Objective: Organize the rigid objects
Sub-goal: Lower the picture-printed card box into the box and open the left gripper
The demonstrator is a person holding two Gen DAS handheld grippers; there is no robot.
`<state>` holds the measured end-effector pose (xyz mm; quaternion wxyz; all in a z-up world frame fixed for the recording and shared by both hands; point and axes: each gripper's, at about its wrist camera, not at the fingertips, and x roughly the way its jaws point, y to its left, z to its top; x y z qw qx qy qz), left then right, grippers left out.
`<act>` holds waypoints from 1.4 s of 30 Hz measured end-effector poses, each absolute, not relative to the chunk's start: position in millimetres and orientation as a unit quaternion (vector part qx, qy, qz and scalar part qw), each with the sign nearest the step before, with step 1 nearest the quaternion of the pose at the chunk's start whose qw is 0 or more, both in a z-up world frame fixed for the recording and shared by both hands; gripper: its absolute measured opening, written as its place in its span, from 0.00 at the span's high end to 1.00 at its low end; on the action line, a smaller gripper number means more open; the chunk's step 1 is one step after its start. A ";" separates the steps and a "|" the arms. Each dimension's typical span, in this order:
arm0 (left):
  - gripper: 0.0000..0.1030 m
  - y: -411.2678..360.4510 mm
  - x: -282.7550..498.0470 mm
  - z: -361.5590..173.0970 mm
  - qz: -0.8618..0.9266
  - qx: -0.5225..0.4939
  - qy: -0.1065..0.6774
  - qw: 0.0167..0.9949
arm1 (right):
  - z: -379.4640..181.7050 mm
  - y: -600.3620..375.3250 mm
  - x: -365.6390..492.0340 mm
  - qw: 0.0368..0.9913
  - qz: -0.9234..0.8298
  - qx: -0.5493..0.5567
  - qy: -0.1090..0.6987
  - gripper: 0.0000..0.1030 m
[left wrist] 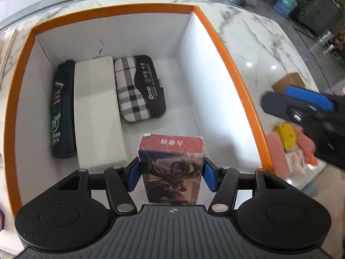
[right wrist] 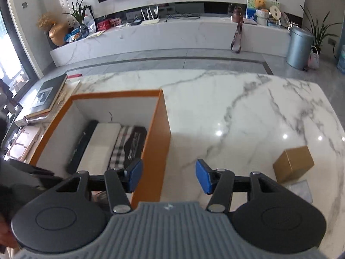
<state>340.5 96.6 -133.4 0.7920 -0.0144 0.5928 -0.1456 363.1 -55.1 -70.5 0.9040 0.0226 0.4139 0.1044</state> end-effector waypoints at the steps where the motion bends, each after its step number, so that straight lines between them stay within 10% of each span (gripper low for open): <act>1: 0.35 95.9 342.8 -135.1 -0.140 -0.016 0.594 0.792 | -71.7 -55.5 363.7 0.905 0.102 0.024 0.413 0.45; 18: 0.24 91.5 329.1 -134.4 -0.129 0.051 0.583 0.801 | -88.6 -85.0 347.3 0.897 0.094 0.046 0.430 0.45; 42: 0.40 69.1 339.5 -152.1 0.068 -0.012 0.591 0.804 | -90.5 -132.4 317.1 0.895 0.081 0.084 0.430 0.45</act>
